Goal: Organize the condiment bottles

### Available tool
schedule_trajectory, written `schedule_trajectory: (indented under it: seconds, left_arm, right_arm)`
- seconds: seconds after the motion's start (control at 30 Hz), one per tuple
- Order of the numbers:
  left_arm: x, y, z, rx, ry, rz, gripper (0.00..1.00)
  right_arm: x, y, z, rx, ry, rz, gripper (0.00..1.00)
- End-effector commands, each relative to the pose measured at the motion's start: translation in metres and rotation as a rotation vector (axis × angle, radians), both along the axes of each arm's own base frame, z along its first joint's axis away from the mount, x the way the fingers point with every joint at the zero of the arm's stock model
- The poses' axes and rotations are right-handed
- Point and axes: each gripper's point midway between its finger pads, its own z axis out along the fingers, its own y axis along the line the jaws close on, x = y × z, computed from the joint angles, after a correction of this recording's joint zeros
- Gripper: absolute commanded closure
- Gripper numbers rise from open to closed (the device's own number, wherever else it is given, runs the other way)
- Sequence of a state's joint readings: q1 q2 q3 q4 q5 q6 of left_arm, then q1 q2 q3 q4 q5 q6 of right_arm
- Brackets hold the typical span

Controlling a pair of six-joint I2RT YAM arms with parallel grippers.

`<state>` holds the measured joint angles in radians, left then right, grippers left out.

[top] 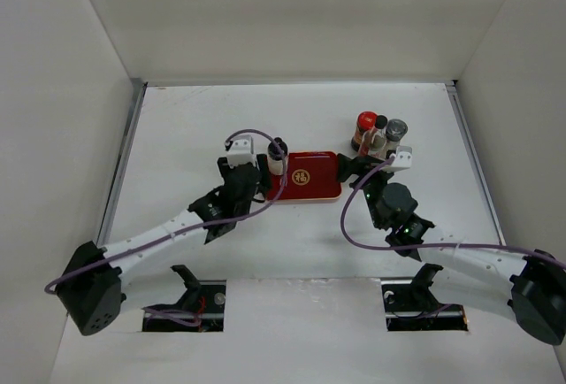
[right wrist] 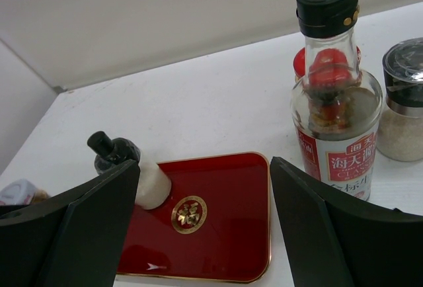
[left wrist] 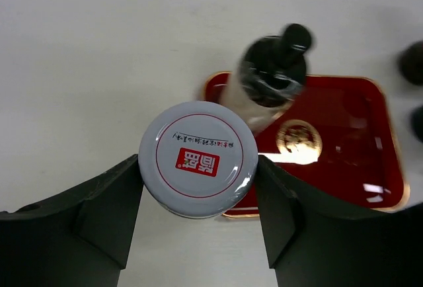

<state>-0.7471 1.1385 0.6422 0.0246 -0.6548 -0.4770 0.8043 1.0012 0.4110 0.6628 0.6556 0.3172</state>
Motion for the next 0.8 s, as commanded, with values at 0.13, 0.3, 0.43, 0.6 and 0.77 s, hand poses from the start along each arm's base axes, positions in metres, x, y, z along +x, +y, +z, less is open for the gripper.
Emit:
schedule_trajectory:
  seconds: [0.13, 0.3, 0.43, 0.6, 0.77]
  left_arm:
    - [-0.014, -0.078, 0.057, -0.095, -0.140, -0.116, 0.70]
    - [0.007, -0.139, 0.065, -0.125, -0.168, -0.179, 0.70]
    - [0.037, -0.162, 0.060, -0.084, -0.197, -0.171, 0.70]
    - [0.067, -0.175, 0.042, -0.041, -0.190, -0.147, 0.70]
    - [0.089, -0.172, 0.019, -0.030, -0.182, -0.113, 0.70]
  right_arm:
    - [-0.001, -0.012, 0.026, 0.074, -0.066, -0.043, 0.15]
    - [-0.005, -0.067, 0.032, 0.157, -0.095, -0.225, 0.28]
    - [-0.013, -0.080, 0.036, 0.234, -0.117, -0.239, 0.53]
    - [-0.017, -0.082, 0.040, 0.258, -0.131, -0.236, 0.49]
    - [-0.018, -0.082, 0.042, 0.265, -0.138, -0.227, 0.44]
